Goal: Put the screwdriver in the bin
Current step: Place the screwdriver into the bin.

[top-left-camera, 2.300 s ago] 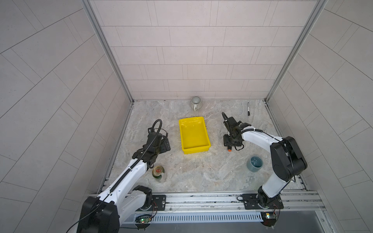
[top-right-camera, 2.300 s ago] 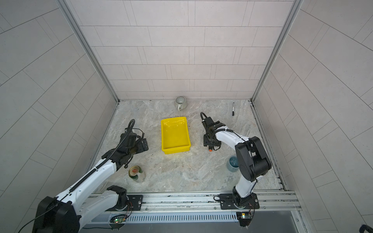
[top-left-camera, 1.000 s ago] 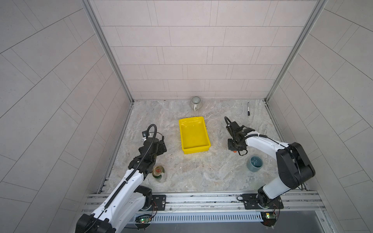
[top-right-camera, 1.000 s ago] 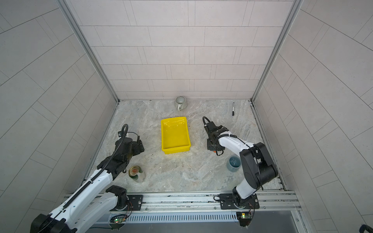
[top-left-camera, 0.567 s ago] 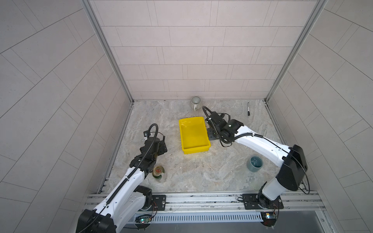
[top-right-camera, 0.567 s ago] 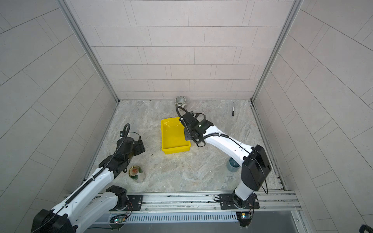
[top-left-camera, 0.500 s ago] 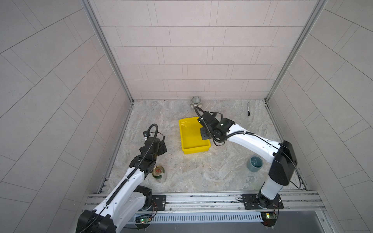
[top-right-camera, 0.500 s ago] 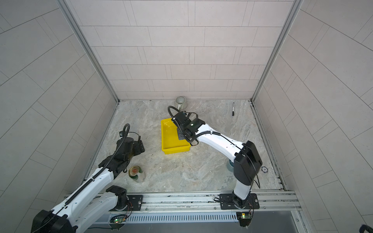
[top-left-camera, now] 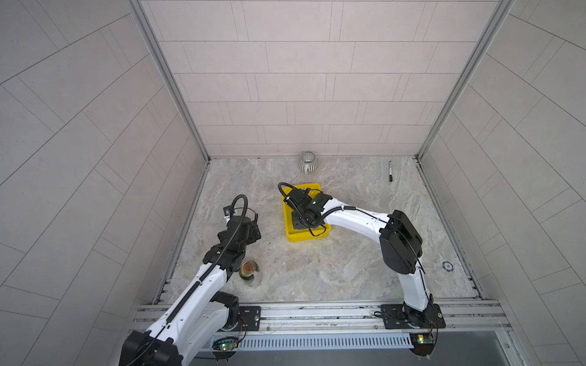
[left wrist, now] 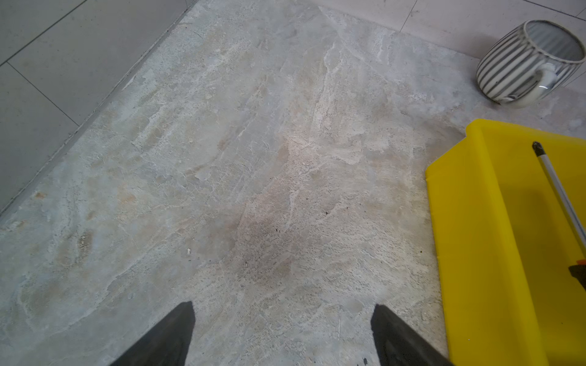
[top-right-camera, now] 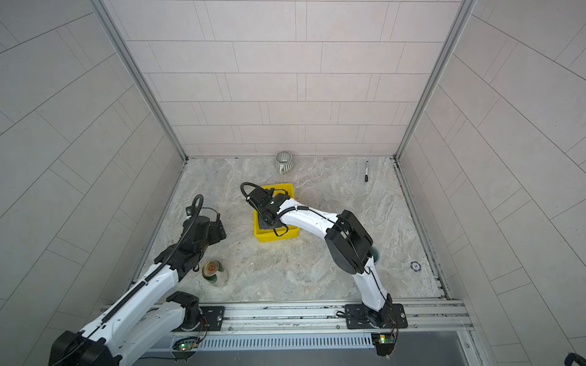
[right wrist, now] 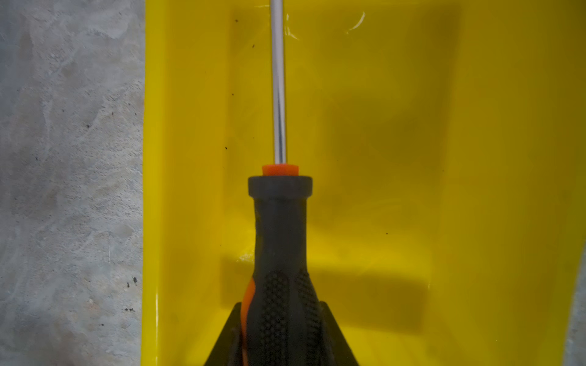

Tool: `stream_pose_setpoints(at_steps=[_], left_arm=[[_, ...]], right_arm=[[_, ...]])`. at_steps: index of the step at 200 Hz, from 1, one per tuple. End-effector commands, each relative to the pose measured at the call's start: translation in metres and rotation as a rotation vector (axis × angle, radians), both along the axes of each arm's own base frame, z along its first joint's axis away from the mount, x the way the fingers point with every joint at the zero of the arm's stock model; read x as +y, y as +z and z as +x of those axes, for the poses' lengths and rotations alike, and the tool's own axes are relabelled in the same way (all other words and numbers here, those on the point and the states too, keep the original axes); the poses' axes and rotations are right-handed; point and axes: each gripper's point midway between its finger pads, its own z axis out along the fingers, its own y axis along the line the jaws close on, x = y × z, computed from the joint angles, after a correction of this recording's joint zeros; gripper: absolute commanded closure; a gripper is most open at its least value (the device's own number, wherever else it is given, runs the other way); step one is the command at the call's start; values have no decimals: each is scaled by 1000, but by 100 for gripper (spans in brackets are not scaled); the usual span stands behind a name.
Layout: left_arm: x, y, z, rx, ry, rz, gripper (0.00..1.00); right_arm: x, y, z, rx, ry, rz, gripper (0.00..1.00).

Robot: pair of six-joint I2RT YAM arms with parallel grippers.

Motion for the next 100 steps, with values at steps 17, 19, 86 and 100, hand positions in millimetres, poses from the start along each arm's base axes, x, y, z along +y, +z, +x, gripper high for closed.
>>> stream_pose_setpoints(at_steps=[17, 19, 86, 100], left_arm=[[3, 3, -1, -7, 18, 7, 7], [3, 3, 0, -8, 16, 5, 7], [-1, 5, -2, -26, -9, -6, 7], [-1, 6, -2, -33, -9, -9, 7]], right_arm=[[4, -14, 7, 3, -51, 0, 90], [4, -15, 7, 4, -52, -1, 90], [16, -34, 10, 33, -62, 28, 82], [15, -32, 10, 37, -65, 32, 75]])
